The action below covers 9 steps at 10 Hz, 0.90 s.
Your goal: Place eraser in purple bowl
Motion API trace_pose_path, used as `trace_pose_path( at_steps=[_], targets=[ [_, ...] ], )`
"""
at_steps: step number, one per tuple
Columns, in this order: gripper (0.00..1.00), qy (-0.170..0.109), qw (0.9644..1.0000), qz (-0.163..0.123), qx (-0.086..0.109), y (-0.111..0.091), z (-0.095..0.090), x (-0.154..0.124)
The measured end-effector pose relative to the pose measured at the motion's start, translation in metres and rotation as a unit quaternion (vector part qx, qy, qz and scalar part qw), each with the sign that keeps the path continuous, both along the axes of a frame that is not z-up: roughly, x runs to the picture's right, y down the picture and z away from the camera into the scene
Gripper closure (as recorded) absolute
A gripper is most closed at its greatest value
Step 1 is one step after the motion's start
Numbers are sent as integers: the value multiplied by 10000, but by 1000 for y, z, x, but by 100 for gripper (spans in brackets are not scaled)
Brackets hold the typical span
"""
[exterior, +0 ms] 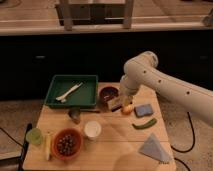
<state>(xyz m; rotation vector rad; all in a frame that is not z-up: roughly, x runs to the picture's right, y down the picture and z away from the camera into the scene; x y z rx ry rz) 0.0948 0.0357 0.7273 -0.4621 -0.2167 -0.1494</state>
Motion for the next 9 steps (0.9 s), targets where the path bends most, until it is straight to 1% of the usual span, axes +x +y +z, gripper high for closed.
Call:
trace_pose_path(
  at_steps=[1, 5, 7, 9],
  targets=[
    [99, -23, 10000, -54, 57, -13, 7, -4],
    [99, -42, 9998, -124, 139, -28, 14, -6],
    [99, -61, 9996, -190, 209, -39, 23, -12],
    [99, -84, 9994, -243, 219, -44, 26, -15]
  ],
)
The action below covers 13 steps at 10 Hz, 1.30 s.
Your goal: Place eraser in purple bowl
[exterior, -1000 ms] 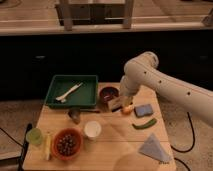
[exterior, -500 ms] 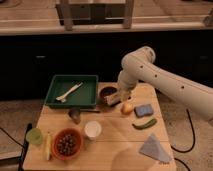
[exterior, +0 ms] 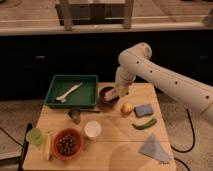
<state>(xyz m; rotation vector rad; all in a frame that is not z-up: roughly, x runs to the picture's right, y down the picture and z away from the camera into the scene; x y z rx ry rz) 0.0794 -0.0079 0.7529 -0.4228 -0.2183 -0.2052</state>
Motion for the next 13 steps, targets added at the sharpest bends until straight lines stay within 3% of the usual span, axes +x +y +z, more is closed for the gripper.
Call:
trace_pose_path(
  at_steps=[9, 13],
  targets=[
    [99, -201, 9996, -210, -36, -19, 24, -17],
    [99, -261, 9995, -164, -74, -24, 38, -13]
  ],
)
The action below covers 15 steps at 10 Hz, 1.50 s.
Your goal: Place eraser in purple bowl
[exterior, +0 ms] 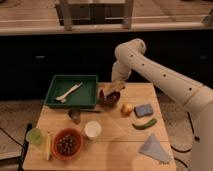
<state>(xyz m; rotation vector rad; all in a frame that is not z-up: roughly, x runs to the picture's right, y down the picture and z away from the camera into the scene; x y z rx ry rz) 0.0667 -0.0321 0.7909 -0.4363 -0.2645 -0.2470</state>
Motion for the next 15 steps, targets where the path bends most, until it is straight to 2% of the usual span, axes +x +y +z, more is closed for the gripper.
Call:
trace_pose_path(
  at_steps=[15],
  targets=[
    [99, -306, 9989, -5, -345, 5, 39, -11]
  ],
)
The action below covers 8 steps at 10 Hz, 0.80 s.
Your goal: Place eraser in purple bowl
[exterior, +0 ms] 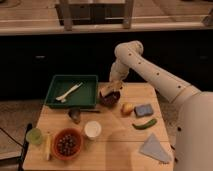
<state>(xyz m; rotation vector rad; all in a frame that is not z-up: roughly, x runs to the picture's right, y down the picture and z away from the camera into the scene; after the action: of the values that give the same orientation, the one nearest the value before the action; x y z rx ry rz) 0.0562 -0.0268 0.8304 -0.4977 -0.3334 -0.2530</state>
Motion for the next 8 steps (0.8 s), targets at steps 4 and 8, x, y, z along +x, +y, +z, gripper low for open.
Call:
trace_pose_path(
  at_steps=[4, 8],
  targets=[
    [99, -60, 9999, 56, -84, 3, 10, -1],
    [99, -91, 9998, 142, -145, 7, 17, 0]
  ],
)
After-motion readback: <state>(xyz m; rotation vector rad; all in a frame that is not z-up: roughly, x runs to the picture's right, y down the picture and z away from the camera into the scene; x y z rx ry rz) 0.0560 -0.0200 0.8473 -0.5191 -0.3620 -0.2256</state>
